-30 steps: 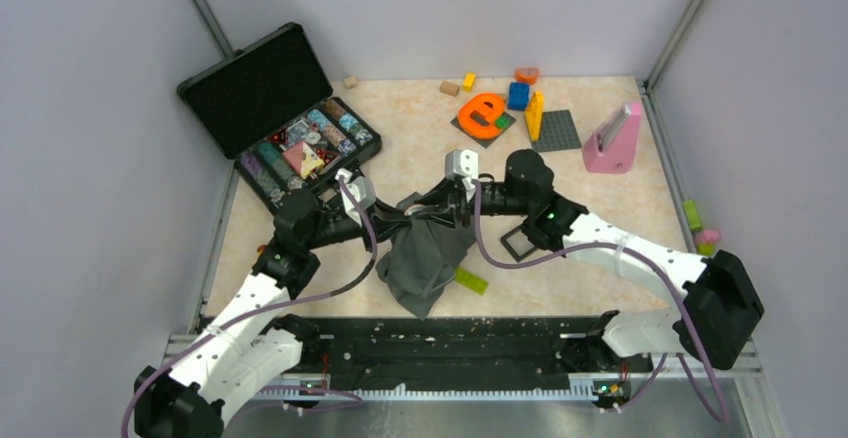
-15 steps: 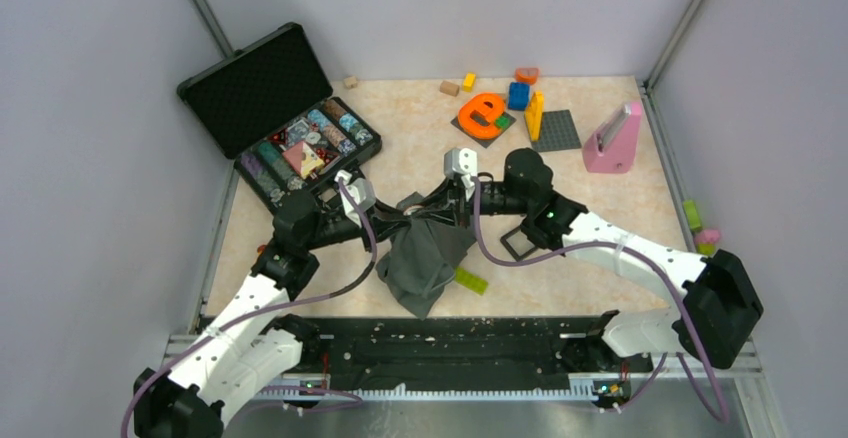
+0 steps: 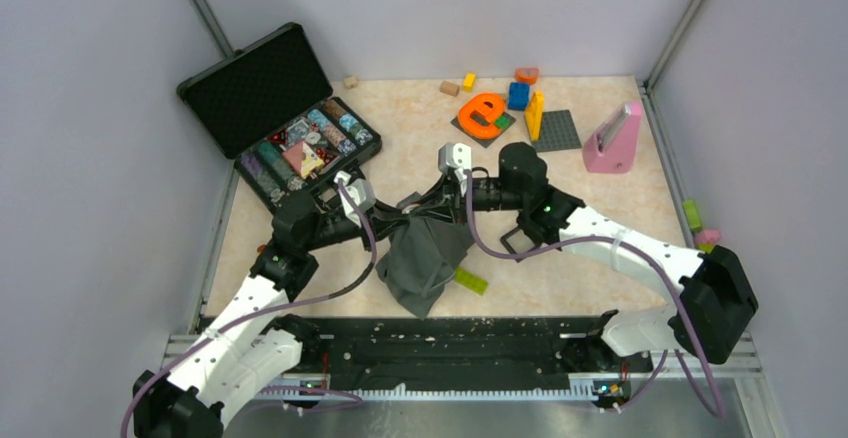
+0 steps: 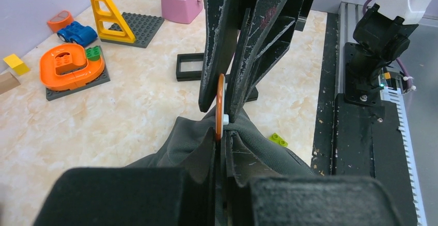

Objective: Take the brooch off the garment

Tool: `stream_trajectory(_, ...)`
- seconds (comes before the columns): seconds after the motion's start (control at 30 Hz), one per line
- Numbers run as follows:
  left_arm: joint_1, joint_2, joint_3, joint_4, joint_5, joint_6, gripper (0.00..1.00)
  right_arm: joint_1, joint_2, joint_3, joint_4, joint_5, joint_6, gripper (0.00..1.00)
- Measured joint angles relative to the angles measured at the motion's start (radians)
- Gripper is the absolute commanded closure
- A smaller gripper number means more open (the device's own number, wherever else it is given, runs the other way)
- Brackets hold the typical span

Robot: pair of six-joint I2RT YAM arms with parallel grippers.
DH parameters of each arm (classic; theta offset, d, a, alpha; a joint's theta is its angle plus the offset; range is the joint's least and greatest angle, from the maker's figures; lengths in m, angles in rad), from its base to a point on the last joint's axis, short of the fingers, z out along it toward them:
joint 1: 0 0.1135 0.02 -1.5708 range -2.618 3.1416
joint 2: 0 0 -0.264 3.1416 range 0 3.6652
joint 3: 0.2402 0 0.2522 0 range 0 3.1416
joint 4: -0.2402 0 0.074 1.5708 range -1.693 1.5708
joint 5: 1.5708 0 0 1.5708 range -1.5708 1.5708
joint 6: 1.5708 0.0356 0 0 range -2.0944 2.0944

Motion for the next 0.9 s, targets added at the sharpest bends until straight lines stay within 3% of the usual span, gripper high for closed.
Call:
stream_trajectory(0.23, 0.0, 0.0, 0.0, -0.003, -0.023, 0.0, 1.0, 0.01, 0.008, 0.023, -0.04, 0.041, -0.016, 0.92)
stream_trajectory(0.9, 0.0, 0.002, 0.0, -0.029, -0.051, 0.001, 1.0, 0.051, 0.015, 0.086, -0.197, 0.146, -0.136, 0.89)
